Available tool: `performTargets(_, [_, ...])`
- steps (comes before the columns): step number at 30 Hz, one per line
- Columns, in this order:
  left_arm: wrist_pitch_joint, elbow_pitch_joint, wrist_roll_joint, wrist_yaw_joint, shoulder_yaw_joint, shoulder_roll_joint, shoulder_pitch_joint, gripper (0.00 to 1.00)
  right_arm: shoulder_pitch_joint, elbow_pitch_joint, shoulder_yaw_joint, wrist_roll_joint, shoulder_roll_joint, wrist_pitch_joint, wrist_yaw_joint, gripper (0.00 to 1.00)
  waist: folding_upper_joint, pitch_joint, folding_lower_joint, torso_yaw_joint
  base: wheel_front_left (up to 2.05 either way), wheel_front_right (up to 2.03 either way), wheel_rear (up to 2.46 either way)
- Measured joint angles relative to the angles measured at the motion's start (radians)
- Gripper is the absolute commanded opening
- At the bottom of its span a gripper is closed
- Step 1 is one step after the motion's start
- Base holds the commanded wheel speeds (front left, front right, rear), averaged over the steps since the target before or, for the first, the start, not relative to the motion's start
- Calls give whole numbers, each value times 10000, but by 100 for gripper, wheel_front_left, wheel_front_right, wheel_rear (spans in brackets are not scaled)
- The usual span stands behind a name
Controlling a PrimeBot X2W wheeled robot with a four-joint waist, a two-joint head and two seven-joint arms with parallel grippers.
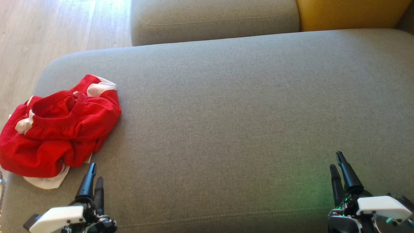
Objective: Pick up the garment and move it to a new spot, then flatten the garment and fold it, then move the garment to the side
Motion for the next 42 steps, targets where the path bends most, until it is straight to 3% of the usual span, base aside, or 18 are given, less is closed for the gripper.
performTargets(8, [-203,-182,825,-2,-48,2,4,100,-1,-123,251,-677,-2,-242,0,100,0,-25,0,-3,0,0,0])
performTargets(24, [-690,-1012,3381,236,-184,4,19,100,-2,-648,523,-3664,-2,-671,0,100,0,8,0,18,0,0,0])
performTargets(33, [-913,-1463,5361,759,-558,15,49,100,-4,-1124,757,-5108,-4,-965,0,100,0,32,0,-2,0,0,0])
performTargets(42, [-1172,-1739,6433,1262,-917,98,72,100,-5,-1459,986,-6228,-6,-1158,0,100,0,32,0,-10,0,0,0])
